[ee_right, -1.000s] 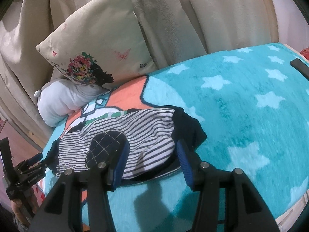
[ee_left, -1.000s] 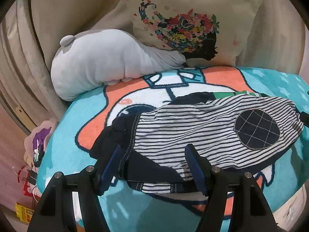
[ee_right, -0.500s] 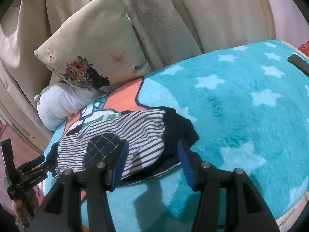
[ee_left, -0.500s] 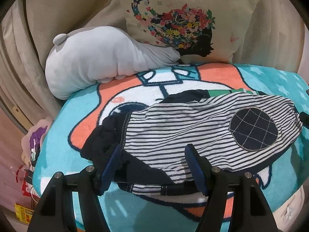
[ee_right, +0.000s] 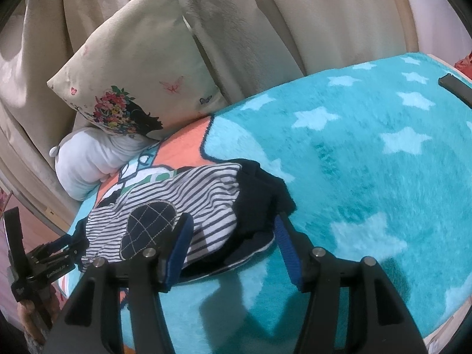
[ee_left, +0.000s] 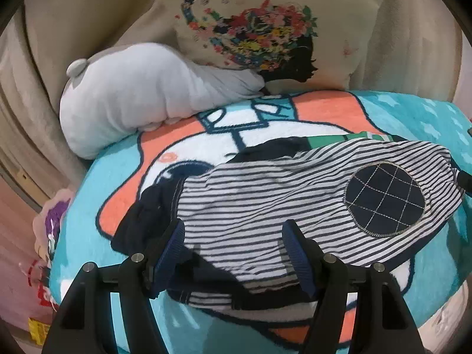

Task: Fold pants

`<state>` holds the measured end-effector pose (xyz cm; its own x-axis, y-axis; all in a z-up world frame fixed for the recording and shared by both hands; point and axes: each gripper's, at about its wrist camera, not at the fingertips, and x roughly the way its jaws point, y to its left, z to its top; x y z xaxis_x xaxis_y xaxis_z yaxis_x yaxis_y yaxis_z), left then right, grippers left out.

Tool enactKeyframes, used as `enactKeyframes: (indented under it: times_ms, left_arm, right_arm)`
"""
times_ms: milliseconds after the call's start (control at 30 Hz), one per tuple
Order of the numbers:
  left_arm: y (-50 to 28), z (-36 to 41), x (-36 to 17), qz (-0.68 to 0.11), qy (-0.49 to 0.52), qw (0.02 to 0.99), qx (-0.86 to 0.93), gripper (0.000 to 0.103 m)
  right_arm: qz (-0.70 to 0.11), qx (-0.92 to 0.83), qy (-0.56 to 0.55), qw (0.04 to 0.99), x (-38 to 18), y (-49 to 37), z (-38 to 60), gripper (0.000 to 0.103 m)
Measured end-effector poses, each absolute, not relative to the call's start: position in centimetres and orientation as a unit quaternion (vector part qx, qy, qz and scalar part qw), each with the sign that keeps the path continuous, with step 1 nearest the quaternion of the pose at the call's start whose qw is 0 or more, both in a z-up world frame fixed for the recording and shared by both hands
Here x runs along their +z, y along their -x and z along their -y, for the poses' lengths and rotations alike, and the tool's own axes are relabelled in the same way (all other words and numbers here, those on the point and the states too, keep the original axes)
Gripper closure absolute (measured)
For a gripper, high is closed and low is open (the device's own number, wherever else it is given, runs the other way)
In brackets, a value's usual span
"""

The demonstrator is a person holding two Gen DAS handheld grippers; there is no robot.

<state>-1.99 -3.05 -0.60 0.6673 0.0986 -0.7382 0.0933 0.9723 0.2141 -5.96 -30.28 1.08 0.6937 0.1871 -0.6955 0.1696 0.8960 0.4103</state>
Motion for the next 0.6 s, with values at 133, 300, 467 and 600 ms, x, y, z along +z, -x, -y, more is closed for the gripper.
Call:
enactKeyframes:
  times_ms: [133,300,467,600]
  left_arm:
    - [1.8,3.9,-0.7,-0.410,-0.127,0.903,-0.005,0.031]
    - [1.6,4.6,-1.0,-0.416,-0.131,0.900,-0.006,0.031]
    - [1.0,5.5,-0.9,-0.420,-0.135,0.897,-0.014,0.031]
    - [-0.9,6.0,0.5,-0.440,-0.106,0.890,-0.064,0.031]
  right_arm:
    - [-0.391,0.005,-0.233,0.890,0.8,6.0,30.8,0.046]
    - [-0.391,0.006,-0.240,0.889,0.5,6.1,31.4,0.046]
    - [-0.391,0.012,-0.242,0.888,0.0,6.2,31.5,0.046]
    - [-0.390,0.021,-0.237,0.890,-0.1,6.3,31.5,0.041]
